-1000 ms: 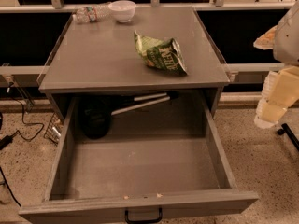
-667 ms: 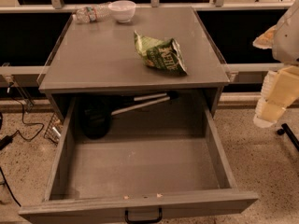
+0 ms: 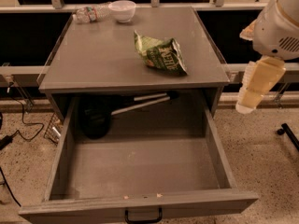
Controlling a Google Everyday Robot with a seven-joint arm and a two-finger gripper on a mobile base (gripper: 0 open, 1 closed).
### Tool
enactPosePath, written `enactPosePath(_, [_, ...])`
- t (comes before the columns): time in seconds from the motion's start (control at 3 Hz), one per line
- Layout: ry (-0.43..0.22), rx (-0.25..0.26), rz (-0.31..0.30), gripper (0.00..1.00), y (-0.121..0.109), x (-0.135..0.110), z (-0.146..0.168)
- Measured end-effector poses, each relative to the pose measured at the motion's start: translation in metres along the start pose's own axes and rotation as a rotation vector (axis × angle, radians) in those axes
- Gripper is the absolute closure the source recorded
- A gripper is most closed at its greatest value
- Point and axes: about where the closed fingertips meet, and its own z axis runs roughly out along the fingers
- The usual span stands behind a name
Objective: Place green jalapeno chip bag into top drawer
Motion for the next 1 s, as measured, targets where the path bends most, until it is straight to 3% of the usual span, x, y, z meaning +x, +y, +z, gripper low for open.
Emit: enactPosePath(1.0, [-0.099,0.074,0.008,0.00,-0.055,-0.042,0.028])
